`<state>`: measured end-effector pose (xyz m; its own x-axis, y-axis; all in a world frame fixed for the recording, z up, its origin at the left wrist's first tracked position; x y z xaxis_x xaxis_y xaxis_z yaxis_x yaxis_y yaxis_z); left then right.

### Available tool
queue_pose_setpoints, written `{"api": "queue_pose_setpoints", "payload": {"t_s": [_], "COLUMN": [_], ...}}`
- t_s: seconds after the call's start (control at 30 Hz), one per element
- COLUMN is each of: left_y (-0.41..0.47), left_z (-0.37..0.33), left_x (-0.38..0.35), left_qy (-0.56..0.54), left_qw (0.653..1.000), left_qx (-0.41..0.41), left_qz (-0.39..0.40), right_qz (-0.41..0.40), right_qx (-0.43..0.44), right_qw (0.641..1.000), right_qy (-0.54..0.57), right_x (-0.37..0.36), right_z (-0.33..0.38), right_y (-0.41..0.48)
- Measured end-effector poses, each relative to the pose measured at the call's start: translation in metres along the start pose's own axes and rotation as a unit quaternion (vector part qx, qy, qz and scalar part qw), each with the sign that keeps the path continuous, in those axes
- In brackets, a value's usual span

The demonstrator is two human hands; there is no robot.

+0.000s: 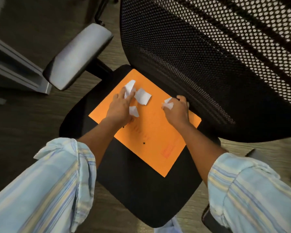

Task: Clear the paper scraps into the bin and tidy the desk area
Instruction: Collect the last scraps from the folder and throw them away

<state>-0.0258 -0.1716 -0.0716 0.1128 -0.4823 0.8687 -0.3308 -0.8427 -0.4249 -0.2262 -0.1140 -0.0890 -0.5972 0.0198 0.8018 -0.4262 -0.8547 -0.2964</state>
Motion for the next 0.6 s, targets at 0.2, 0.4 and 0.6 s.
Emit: {"api": "queue_pose_setpoints", "payload": {"t_s": [0.2, 0.4, 0.6], "left_y": [0.004, -0.006, -0.02], "left_z": [0.01, 0.02, 0.019], "left_x": [-0.007, -0.015, -0.016], "left_qy": [0.032, -0.04, -0.069], "left_qw": [0.997, 0.993, 0.987], "left_qx": [-0.05, -0.079, -0.077], "left_qz": [-0.04, -0.074, -0.124], "right_qz": [-0.027, -0.081, -0.089], "right_qx": [-0.031, -0.039, -0.012], "right_qw": [0.999, 0.996, 0.994], "right_qy": [-0.029, 0.006, 0.056], "right_x": [-0.019, -0.021, -0.02], "right_z": [0.008, 0.015, 0.034], "right_y": [0.015, 0.015, 0.011]}}
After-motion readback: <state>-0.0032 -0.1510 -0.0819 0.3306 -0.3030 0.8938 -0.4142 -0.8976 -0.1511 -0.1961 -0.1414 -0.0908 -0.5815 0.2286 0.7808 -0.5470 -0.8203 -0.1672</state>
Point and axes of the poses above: each hand's wrist, its own y-axis towards the middle knuckle, its own x-axis out of the back of the hand, z = x × y, the point moved 2 cm from there along y, towards the middle knuckle
